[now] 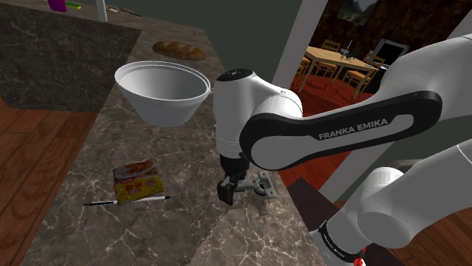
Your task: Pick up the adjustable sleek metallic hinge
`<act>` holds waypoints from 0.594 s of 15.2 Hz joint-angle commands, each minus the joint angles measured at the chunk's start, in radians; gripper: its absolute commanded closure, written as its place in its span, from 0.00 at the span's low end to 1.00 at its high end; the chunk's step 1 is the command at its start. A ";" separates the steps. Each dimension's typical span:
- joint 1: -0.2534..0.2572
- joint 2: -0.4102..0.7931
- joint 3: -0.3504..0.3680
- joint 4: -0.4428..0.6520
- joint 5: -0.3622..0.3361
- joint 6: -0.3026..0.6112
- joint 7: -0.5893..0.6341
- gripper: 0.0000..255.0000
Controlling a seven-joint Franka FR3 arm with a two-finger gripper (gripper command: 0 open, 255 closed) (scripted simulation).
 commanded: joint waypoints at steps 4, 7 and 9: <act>0.000 0.001 0.000 -0.001 0.000 0.001 0.000 1.00; 0.001 -0.007 -0.002 0.006 0.002 -0.014 -0.001 1.00; 0.002 -0.022 -0.008 0.022 0.005 -0.044 -0.005 1.00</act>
